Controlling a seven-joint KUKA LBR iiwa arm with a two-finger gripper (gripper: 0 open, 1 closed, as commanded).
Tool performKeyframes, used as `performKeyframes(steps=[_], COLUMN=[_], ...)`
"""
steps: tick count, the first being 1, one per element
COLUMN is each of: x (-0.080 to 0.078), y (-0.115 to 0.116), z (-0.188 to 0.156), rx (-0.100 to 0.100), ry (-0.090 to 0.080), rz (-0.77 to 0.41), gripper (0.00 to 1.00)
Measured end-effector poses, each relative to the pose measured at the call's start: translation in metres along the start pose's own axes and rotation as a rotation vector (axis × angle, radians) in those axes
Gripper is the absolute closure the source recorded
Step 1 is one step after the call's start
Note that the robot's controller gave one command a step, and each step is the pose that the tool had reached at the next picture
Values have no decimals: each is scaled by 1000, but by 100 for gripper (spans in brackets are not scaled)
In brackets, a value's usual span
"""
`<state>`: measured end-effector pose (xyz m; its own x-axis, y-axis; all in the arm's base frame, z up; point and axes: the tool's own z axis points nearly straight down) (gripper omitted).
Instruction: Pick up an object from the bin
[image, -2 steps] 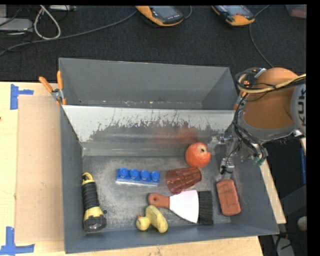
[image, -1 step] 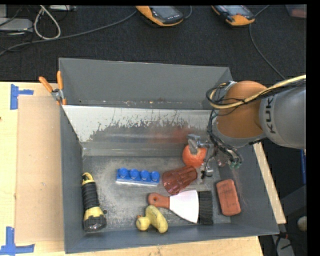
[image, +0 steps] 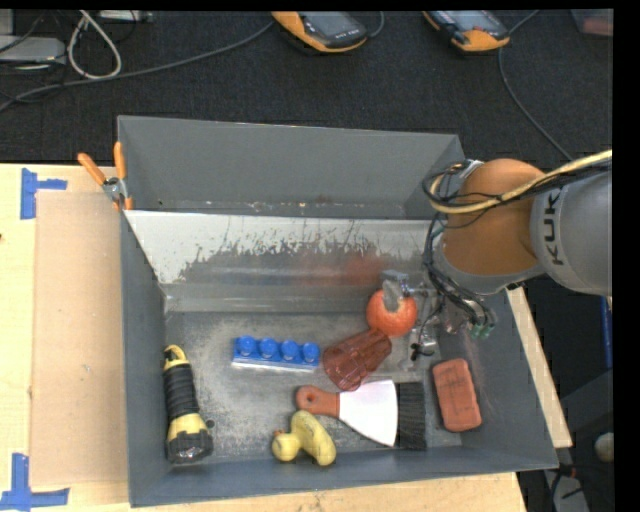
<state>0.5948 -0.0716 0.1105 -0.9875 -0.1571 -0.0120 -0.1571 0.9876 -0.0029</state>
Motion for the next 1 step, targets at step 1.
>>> performKeyframes(steps=[1], x=[-11], y=[22], z=[5], rx=[1], ry=[-22], rz=[-81], gripper=[0])
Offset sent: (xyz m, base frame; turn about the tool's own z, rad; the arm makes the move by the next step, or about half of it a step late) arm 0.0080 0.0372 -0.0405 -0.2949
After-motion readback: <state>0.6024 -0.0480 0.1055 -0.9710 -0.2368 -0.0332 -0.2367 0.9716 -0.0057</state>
